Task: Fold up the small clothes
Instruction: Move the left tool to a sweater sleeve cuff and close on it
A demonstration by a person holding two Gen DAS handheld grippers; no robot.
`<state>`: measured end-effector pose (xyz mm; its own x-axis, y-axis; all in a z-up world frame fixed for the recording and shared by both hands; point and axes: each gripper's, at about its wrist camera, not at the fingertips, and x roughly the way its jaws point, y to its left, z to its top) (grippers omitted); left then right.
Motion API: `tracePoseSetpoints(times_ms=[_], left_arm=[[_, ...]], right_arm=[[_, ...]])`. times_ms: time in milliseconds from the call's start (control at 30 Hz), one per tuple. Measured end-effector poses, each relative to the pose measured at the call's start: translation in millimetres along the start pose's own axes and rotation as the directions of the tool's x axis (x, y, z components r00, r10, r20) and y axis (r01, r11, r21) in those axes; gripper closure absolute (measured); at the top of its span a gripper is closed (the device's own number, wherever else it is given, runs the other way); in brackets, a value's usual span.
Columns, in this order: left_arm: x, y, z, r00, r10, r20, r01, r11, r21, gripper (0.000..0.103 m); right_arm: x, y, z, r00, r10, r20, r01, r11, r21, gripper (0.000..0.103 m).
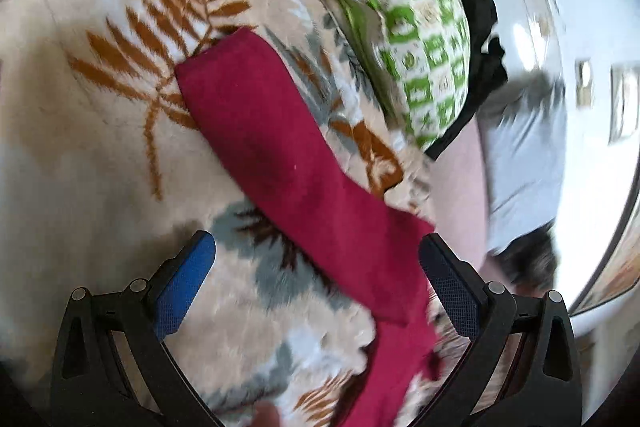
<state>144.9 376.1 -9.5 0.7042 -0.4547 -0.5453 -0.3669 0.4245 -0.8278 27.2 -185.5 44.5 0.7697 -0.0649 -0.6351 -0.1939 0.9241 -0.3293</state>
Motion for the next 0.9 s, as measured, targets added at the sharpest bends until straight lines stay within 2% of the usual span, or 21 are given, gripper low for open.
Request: tracePoseSetpoints(times_ms=[67,167,333,400,467,567,600,767,900], left_arm=[[7.7,8.3,3.2,1.0,-0.025,-0.002,0.025,0.999,-0.04,0.001],[11.0,8.3,13.0,0.997,-0.058,0.055,0.06,0.998,-0.034,0.001],[18.7,12.0,36.8,0.988,-0.11,0.104,0.119,0.99,-0.08,0.001],[21.4,10.8,42.6,0.989,-0.106,0.104,0.115,0.989,-0.089,0.001],[21.2,7.2,45.5,0.985,-0.137,0.109,0.144,0.987,-0.064,0.001],[16.8,4.2,44.8,0.969,-0.216,0.118,0.218,0.976,-0.005,0.001],[16.9,6.6,44.4,0.968,-0.221,0.12,0.222,0.975,-0.003,0.001],[19.0,14.6,39.3,0.964,-0.207,0.167,0.209,0.978,0.002,0.001],[33.0,-0.7,37.1,0.991,-0.086,0.102,0.08,0.995,0.066,0.001]], right_arm=[[2.5,6.9,-0.4,1.0,-0.004,-0.001,0.004,0.999,-0.041,0.0],[6.5,15.5,-0.9,1.0,-0.001,-0.006,0.0,0.997,-0.083,0.0],[11.4,21.4,-1.2,1.0,0.007,-0.017,-0.009,0.993,-0.115,0.0],[13.2,22.0,-1.5,1.0,0.007,-0.02,-0.009,0.993,-0.119,0.0],[15.6,23.7,-1.2,1.0,0.005,-0.025,-0.008,0.992,-0.125,0.0],[16.9,27.0,-1.3,1.0,0.003,-0.022,-0.006,0.99,-0.141,0.0],[17.3,28.2,-0.9,1.0,0.004,-0.02,-0.007,0.989,-0.145,0.0],[20.1,33.6,-0.9,1.0,0.004,-0.021,-0.008,0.985,-0.174,0.0],[20.9,36.2,-1.7,1.0,0.003,-0.023,-0.007,0.982,-0.19,0.0]])
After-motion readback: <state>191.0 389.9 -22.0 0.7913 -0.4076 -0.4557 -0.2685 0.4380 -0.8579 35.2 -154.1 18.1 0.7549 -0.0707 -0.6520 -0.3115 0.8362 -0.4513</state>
